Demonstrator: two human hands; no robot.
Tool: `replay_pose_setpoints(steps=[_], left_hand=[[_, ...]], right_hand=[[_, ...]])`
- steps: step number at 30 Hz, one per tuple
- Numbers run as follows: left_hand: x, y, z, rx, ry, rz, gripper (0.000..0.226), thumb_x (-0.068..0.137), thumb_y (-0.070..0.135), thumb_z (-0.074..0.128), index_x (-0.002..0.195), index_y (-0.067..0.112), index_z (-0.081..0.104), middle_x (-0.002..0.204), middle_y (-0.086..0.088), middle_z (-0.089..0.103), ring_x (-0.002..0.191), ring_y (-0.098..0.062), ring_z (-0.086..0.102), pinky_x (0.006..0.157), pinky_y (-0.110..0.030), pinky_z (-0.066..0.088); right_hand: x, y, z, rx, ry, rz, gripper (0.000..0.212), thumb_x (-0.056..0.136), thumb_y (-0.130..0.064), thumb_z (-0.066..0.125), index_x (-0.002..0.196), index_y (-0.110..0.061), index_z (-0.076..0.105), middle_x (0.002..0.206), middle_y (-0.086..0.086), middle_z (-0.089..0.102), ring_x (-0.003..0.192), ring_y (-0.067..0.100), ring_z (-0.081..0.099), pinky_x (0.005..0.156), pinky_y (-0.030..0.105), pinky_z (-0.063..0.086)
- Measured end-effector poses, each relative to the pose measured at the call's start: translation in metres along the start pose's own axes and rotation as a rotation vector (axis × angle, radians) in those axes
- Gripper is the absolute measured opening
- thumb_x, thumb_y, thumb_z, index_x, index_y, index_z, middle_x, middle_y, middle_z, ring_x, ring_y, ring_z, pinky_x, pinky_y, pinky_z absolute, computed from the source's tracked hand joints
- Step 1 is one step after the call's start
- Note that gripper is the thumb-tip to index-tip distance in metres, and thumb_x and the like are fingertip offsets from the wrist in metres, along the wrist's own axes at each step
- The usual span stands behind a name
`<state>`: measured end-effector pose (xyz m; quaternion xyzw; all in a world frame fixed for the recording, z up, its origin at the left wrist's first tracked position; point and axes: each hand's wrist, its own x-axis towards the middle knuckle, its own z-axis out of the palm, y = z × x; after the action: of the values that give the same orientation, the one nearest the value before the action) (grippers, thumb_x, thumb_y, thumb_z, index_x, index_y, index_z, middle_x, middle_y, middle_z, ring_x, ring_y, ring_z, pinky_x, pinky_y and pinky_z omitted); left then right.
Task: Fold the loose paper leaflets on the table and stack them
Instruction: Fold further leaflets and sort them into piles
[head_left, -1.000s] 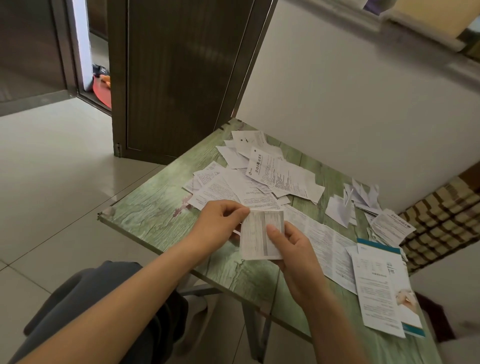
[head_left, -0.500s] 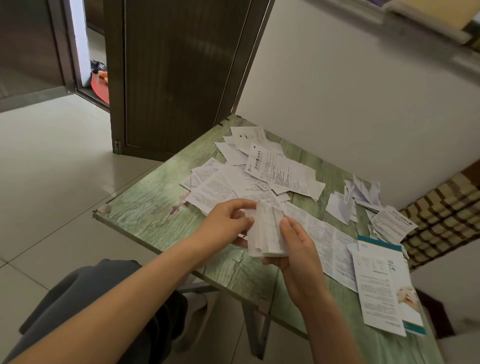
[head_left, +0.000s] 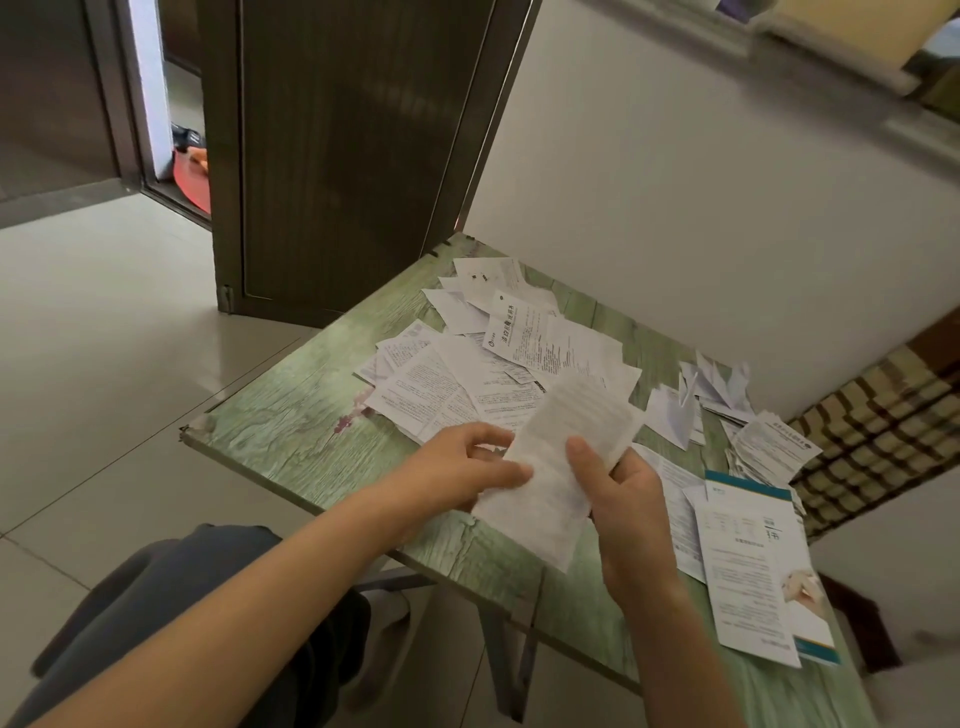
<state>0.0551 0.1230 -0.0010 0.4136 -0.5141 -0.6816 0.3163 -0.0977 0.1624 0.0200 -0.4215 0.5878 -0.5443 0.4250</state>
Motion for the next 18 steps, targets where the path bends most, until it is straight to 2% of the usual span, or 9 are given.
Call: replay_pose_setpoints(steps=[1, 3, 6, 10, 14, 18], left_hand=[[0.0, 0.0, 0.001, -0.003, -0.006, 0.006, 0.025, 0.087, 0.023, 0.066, 0.11, 0.013, 0.061, 0.086, 0.0, 0.071, 0.075, -0.012, 0.069, 0.065, -0.024, 0.055], [0.0, -0.002, 0.003, -0.019, 0.003, 0.035, 0.022, 0.091, 0.029, 0.06, 0.101, 0.01, 0.066, 0.089, -0.002, 0.072, 0.076, -0.013, 0.069, 0.064, -0.024, 0.054], [0.0, -0.004, 0.006, -0.081, 0.082, 0.087, 0.021, 0.092, 0.024, 0.059, 0.098, 0.006, 0.067, 0.089, -0.006, 0.072, 0.073, -0.013, 0.069, 0.057, -0.019, 0.051], [0.0, -0.006, 0.008, -0.142, 0.107, 0.117, 0.019, 0.09, 0.019, 0.062, 0.103, 0.008, 0.067, 0.097, -0.007, 0.073, 0.085, -0.019, 0.071, 0.071, -0.026, 0.057], [0.001, -0.009, 0.006, -0.169, 0.06, 0.078, 0.027, 0.082, 0.015, 0.07, 0.108, 0.009, 0.066, 0.098, -0.005, 0.074, 0.091, -0.021, 0.07, 0.084, -0.038, 0.055], [0.001, -0.01, 0.007, -0.177, 0.082, 0.098, 0.033, 0.078, 0.013, 0.074, 0.109, 0.008, 0.066, 0.099, -0.007, 0.073, 0.093, -0.022, 0.07, 0.087, -0.04, 0.054]], right_hand=[[-0.002, -0.002, 0.0, -0.034, -0.061, 0.002, 0.017, 0.089, -0.016, 0.06, 0.105, -0.011, 0.063, 0.094, 0.003, 0.073, 0.086, 0.017, 0.07, 0.066, 0.027, 0.057], [-0.007, -0.006, 0.002, -0.087, -0.152, -0.01, 0.015, 0.087, -0.013, 0.062, 0.101, -0.013, 0.065, 0.091, 0.002, 0.074, 0.083, 0.014, 0.071, 0.065, 0.023, 0.056], [-0.008, -0.004, 0.006, -0.071, -0.054, -0.04, 0.014, 0.082, -0.013, 0.067, 0.096, -0.008, 0.065, 0.085, 0.002, 0.073, 0.08, 0.014, 0.07, 0.063, 0.021, 0.055], [-0.007, -0.003, 0.011, 0.007, 0.079, -0.023, 0.016, 0.077, -0.008, 0.073, 0.088, 0.001, 0.065, 0.08, 0.009, 0.073, 0.073, 0.02, 0.071, 0.06, 0.024, 0.056], [-0.009, -0.005, 0.013, 0.015, 0.1, -0.014, 0.011, 0.077, -0.004, 0.073, 0.085, -0.002, 0.066, 0.079, 0.009, 0.073, 0.073, 0.022, 0.071, 0.057, 0.024, 0.056], [-0.011, -0.006, 0.014, 0.035, 0.08, -0.012, 0.006, 0.08, -0.001, 0.07, 0.084, -0.005, 0.068, 0.077, 0.006, 0.074, 0.072, 0.019, 0.072, 0.056, 0.021, 0.055]])
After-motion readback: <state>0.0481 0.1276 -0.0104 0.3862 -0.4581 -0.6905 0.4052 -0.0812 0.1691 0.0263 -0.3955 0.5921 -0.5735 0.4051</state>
